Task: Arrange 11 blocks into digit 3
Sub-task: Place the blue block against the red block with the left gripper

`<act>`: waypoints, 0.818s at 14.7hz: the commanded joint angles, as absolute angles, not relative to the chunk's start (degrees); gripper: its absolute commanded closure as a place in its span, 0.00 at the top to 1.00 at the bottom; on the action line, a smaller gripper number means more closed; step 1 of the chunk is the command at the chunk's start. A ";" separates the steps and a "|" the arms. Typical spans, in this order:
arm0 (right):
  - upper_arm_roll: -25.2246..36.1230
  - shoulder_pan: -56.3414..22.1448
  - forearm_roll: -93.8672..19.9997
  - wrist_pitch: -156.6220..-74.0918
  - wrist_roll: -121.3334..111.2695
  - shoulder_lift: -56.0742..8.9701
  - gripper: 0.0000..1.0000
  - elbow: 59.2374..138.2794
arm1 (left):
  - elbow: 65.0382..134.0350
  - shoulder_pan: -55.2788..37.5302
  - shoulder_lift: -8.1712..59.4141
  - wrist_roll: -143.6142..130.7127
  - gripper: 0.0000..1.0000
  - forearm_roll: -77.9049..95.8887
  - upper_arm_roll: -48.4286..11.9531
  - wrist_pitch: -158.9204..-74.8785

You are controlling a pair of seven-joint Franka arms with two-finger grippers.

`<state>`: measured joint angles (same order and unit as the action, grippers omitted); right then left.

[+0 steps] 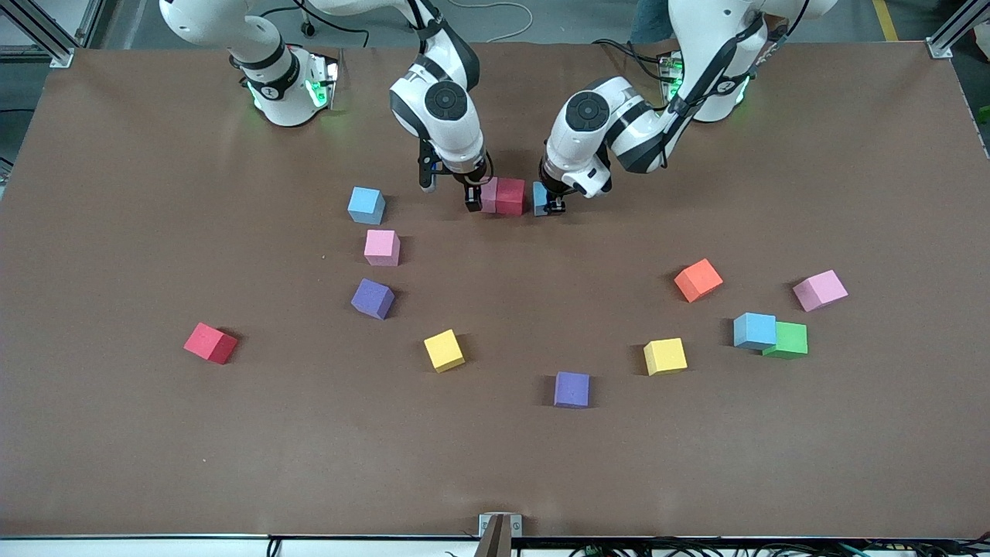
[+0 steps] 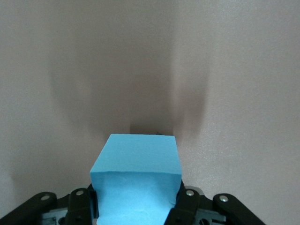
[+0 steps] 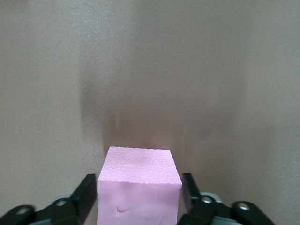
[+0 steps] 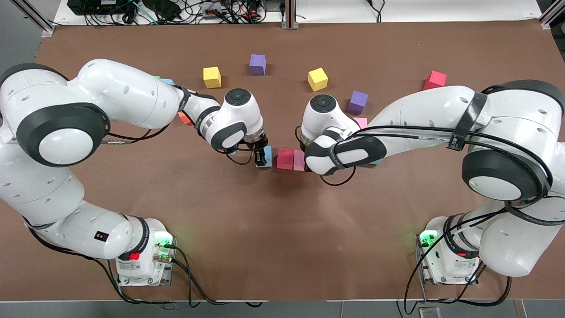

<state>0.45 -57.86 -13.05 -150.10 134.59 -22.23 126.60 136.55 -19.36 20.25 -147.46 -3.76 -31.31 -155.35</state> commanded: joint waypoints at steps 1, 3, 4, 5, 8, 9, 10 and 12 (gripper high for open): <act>0.97 -58.54 -13.89 -150.21 135.00 -22.94 1.00 125.86 | 136.67 -20.30 20.65 -149.24 0.30 -3.43 -31.29 -157.32; 0.97 -58.45 -13.89 -147.76 134.91 -22.59 1.00 125.25 | 136.58 -20.48 20.65 -149.33 0.30 -3.43 -31.29 -157.59; 0.97 -58.45 -13.89 -146.53 134.91 -22.41 1.00 124.81 | 136.58 -20.57 20.65 -149.85 0.30 -3.43 -31.29 -157.59; 0.97 -58.45 -13.80 -145.47 134.83 -22.33 1.00 124.54 | 136.58 -20.65 20.74 -150.29 0.30 -3.43 -31.20 -157.59; 0.97 -58.45 -13.71 -143.36 134.65 -20.22 1.00 124.37 | 136.58 -21.01 21.27 -150.64 0.30 -3.43 -31.20 -158.46; 1.14 -58.36 -13.62 -141.61 134.39 -19.08 1.00 124.37 | 136.50 -21.01 21.44 -150.64 0.30 -3.43 -31.20 -158.73; 1.32 -58.19 -13.45 -139.68 133.60 -17.94 1.00 124.37 | 136.49 -21.09 21.62 -150.64 0.30 -3.43 -31.20 -159.17; 2.89 -57.49 -13.45 -136.25 127.83 -15.48 1.00 124.71 | 136.14 -21.79 22.06 -150.64 0.30 -3.43 -31.20 -159.26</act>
<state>1.18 -57.86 -13.04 -139.74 132.65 -19.66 123.28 136.53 -20.76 21.44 -149.71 -3.76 -31.31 -158.07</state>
